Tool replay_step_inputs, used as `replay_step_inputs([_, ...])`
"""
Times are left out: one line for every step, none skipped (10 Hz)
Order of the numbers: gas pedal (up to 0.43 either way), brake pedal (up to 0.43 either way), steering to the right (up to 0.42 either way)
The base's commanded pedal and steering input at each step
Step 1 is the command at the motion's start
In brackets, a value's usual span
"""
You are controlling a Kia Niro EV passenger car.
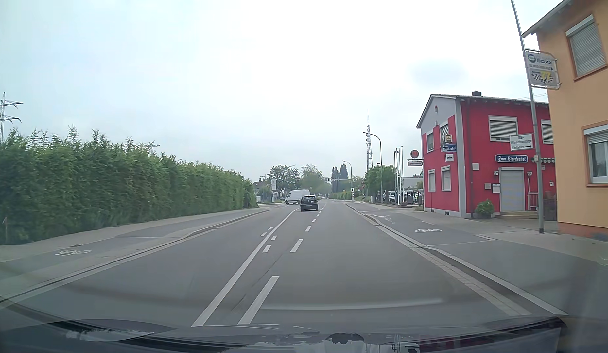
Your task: Follow the waypoints while adhering to traffic rules and regulations
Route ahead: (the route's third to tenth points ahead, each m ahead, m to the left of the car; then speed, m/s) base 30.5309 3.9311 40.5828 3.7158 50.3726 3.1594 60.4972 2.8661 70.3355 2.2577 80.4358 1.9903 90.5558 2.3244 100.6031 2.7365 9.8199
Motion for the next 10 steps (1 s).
replay_step_inputs([0.087,0.0,-0.02])
replay_step_inputs([0.087,0.0,-0.02])
replay_step_inputs([0.087,0.0,-0.019])
replay_step_inputs([0.087,0.0,-0.018])
replay_step_inputs([0.098,0.0,-0.017])
replay_step_inputs([0.098,0.0,-0.015])
replay_step_inputs([0.098,0.0,-0.014])
replay_step_inputs([0.11,0.0,-0.013])
replay_step_inputs([0.11,0.0,-0.012])
replay_step_inputs([0.11,0.0,-0.01])
